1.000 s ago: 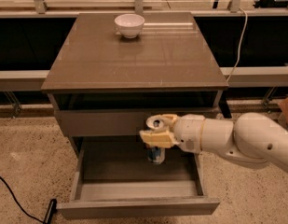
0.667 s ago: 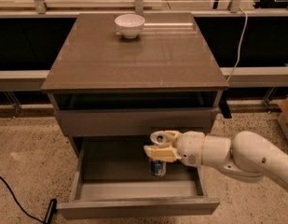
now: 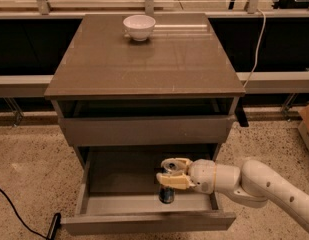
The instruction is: Place redbull can into middle drawer
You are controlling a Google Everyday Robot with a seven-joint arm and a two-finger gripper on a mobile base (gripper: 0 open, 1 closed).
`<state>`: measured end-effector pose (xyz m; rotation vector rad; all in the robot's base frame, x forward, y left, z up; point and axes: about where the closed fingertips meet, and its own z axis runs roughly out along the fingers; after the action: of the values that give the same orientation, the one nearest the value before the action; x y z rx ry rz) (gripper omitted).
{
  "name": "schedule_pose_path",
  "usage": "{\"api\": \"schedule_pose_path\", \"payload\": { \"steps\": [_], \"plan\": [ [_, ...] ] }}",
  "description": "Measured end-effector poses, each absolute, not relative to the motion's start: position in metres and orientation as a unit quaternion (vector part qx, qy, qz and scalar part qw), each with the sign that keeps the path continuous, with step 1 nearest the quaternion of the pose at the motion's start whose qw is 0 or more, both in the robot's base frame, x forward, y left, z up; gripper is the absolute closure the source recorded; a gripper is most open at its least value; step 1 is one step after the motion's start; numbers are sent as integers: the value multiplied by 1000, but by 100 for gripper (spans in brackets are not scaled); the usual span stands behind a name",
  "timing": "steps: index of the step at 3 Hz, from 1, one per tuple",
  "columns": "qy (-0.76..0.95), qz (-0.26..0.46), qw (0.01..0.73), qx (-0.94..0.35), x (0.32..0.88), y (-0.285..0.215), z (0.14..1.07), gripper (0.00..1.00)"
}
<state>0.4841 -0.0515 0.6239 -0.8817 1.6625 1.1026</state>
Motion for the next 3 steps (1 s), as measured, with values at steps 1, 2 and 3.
{"api": "schedule_pose_path", "payload": {
  "steps": [1,2,3],
  "plan": [
    [646,451,471,-396,497,-44,590,100],
    [641,450,476,-400,501,-43,587,100],
    [645,427,492,-399,505,-46,582,100]
  ]
}}
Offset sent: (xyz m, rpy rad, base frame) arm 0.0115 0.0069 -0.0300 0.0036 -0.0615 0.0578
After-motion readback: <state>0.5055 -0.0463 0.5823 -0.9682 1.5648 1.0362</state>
